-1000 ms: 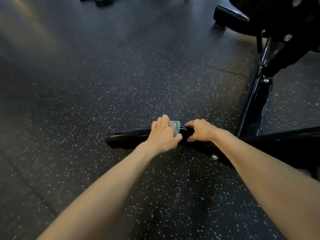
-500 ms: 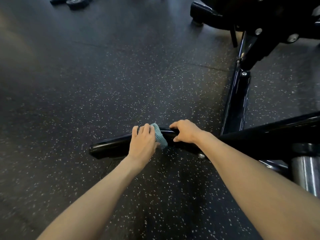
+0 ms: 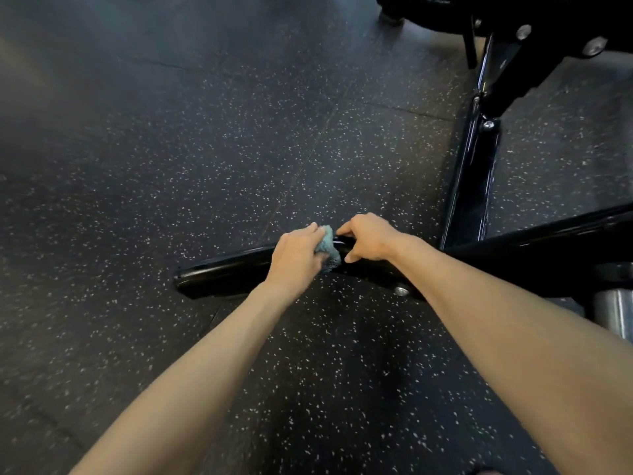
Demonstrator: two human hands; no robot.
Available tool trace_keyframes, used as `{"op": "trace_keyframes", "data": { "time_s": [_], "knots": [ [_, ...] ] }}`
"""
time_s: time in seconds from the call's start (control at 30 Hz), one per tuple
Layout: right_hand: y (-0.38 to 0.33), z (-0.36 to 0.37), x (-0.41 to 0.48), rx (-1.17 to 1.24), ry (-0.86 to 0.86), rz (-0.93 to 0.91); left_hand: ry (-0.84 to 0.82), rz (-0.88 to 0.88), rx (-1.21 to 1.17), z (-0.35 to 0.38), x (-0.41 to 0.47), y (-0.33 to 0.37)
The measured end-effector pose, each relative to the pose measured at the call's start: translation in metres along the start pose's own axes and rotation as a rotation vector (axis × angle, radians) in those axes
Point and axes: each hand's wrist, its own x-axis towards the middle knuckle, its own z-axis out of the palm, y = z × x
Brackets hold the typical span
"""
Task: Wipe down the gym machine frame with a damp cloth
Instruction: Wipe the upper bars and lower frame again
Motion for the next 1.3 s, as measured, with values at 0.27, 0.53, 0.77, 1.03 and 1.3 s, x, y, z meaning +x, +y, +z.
{"op": "trace_keyframes", "data": {
  "time_s": [0.27, 0.53, 0.77, 1.03, 1.3],
  "knots": [
    [-0.001, 0.005, 0.0, 0.03, 0.025, 0.019, -0.01, -0.171, -0.066, -0.013, -0.014, -0.029],
    [0.007, 0.007, -0.003, 0.044, 0.027, 0.012, -0.096, -0.064, -0.077, -0.01, -0.006, -0.014],
    [0.03, -0.013, -0.022, 0.059, -0.122, 0.104, -0.17, -0.211, -0.115, -0.027, -0.016, -0.063],
    [0.054, -0.025, -0.038, -0.028, 0.013, 0.268, -0.242, 0.141, 0.049, 0.023, 0.035, 0.08],
    [0.046, -0.03, -0.044, 0.118, 0.012, 0.288, -0.333, -0.097, -0.029, 0.002, 0.049, 0.037]
  ]
}}
